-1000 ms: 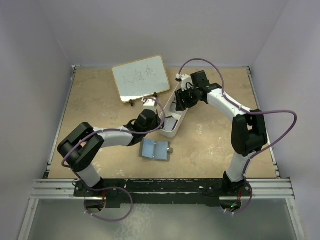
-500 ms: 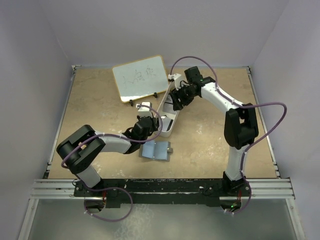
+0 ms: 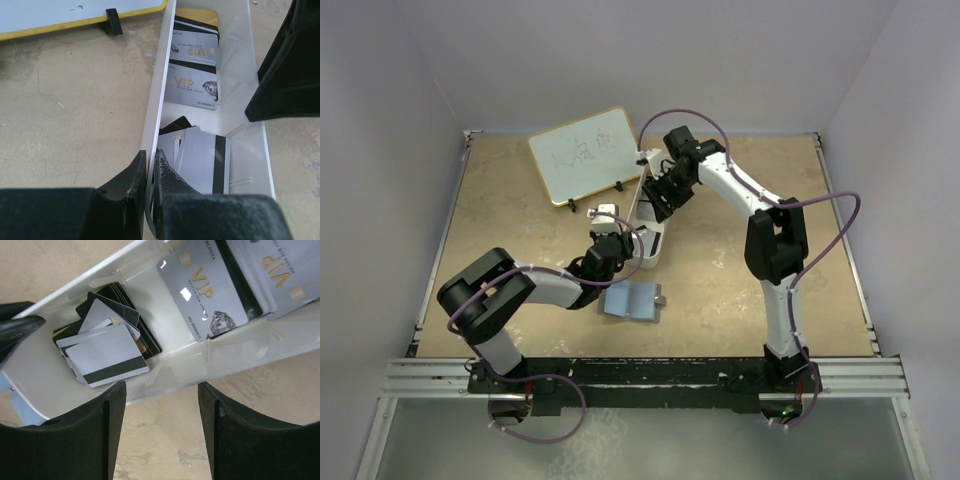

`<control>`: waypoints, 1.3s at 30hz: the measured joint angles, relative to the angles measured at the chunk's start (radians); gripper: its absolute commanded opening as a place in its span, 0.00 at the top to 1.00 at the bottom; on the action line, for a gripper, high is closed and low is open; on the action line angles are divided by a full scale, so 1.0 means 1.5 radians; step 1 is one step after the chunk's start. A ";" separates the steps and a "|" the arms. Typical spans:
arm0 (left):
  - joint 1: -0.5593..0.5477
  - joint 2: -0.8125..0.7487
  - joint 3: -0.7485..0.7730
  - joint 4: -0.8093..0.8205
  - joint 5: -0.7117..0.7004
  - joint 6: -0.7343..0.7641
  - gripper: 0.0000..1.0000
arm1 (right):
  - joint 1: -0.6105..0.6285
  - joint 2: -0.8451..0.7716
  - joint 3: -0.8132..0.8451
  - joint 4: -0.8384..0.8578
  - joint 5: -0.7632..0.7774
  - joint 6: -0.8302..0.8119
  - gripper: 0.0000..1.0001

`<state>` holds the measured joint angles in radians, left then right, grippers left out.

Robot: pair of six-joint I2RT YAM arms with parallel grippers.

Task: Put the credit cards into the card holder
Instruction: Adjust the storage box at the center of the board, then pick up the credit card from the storage box.

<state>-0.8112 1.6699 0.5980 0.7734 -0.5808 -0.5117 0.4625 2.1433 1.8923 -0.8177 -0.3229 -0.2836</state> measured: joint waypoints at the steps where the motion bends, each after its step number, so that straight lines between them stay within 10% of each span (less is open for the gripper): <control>1: 0.000 0.001 -0.001 0.004 0.001 0.000 1.00 | 0.002 0.007 0.024 -0.020 0.009 0.009 0.37; 39: -0.001 0.026 -0.005 0.068 0.055 0.001 1.00 | 0.014 0.117 0.030 -0.055 -0.134 -0.078 0.45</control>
<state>-0.8124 1.7096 0.5907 0.8757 -0.4988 -0.5106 0.4839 2.3188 1.9366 -0.9009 -0.5236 -0.4011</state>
